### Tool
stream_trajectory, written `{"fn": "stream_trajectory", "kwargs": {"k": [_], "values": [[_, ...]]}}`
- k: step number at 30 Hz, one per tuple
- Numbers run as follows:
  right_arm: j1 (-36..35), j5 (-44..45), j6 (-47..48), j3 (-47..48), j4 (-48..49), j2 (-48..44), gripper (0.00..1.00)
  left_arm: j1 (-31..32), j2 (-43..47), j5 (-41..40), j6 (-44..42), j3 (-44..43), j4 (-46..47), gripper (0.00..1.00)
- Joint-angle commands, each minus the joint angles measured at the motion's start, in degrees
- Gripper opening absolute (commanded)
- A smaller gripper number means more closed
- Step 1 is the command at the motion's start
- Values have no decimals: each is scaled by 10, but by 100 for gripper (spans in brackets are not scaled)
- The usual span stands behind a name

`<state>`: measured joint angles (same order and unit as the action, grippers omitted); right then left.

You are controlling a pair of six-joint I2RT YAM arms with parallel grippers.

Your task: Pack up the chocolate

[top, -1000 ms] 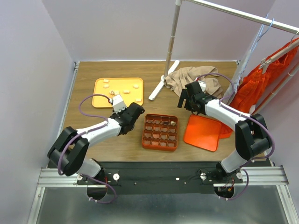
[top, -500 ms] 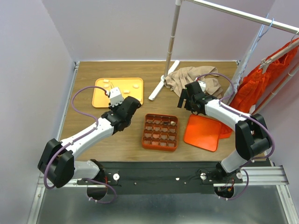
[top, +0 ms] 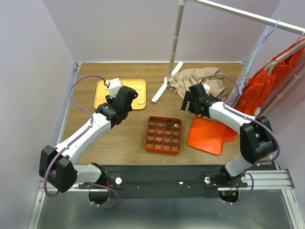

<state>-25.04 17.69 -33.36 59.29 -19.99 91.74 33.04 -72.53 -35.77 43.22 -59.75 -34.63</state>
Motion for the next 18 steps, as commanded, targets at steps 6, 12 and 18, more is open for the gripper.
{"fn": "stream_trajectory", "kwargs": {"k": [6, 12, 18], "values": [[3, 6, 3, -9, 5, -7, 100, -43, -9, 36, -71, -47, -20, 57], [3, 6, 3, -8, 5, -3, 100, -59, -13, 54, -95, -55, -26, 60], [2, 3, 1, -5, 6, 1, 100, -70, -30, 104, -120, -62, -32, 61]]}}
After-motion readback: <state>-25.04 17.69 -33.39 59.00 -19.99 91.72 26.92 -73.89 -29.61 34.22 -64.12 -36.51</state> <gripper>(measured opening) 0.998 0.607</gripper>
